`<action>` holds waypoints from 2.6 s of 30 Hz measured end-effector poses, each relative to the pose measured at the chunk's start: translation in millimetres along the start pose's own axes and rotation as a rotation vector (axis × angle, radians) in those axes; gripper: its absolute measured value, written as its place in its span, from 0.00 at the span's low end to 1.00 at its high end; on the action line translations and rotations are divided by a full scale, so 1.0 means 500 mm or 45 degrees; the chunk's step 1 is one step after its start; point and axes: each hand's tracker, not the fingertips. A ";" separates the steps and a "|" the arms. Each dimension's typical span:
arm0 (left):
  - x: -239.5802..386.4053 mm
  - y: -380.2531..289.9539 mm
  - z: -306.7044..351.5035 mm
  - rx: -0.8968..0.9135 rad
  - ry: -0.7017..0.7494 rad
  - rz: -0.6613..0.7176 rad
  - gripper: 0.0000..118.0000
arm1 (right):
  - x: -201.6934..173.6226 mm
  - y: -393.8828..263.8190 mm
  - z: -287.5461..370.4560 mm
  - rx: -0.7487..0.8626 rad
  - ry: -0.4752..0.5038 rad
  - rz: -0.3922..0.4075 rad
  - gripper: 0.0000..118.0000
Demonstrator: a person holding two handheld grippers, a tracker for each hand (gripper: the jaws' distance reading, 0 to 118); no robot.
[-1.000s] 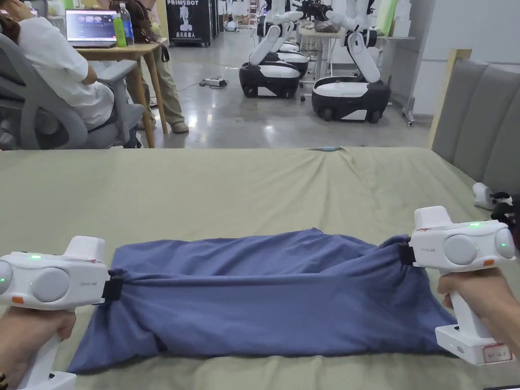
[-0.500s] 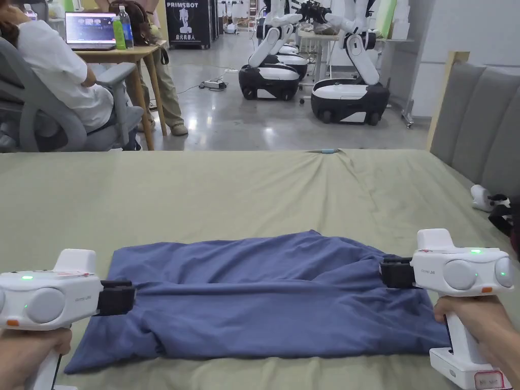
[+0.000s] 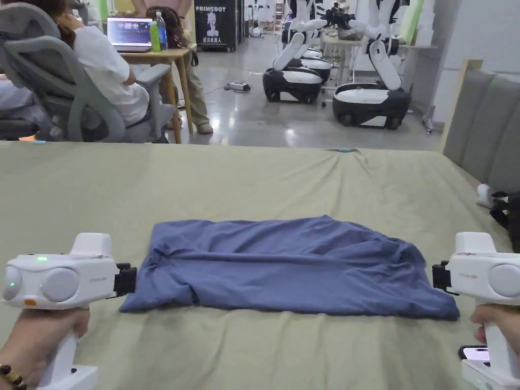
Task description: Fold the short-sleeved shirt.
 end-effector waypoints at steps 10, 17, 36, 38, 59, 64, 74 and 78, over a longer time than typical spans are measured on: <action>0.001 -0.038 -0.146 -0.200 0.053 -0.021 0.67 | 0.006 -0.019 -0.027 -0.075 0.033 0.017 0.00; 0.017 -0.038 -0.138 -0.174 0.047 0.004 0.04 | 0.024 0.000 -0.040 -0.099 0.000 0.039 0.20; -0.003 -0.008 -0.112 -0.150 -0.017 -0.038 0.04 | 0.023 -0.036 -0.153 -0.337 0.047 -0.020 0.05; -0.011 -0.005 -0.079 -0.115 -0.016 -0.014 0.04 | 0.011 -0.035 -0.129 -0.319 0.029 0.036 0.05; -0.042 -0.247 0.118 -0.221 0.028 -0.015 0.05 | 0.006 -0.236 0.073 -0.388 0.142 0.043 0.06; -0.043 -0.233 0.126 -0.179 0.076 -0.046 0.53 | -0.010 -0.225 0.089 -0.301 0.054 0.159 0.64; -0.064 -0.180 0.210 -0.046 0.106 -0.010 0.24 | -0.032 -0.156 0.166 -0.067 0.172 0.088 0.16; -0.055 -0.154 0.219 0.002 0.146 -0.001 0.00 | -0.049 -0.136 0.168 -0.062 0.138 0.101 0.00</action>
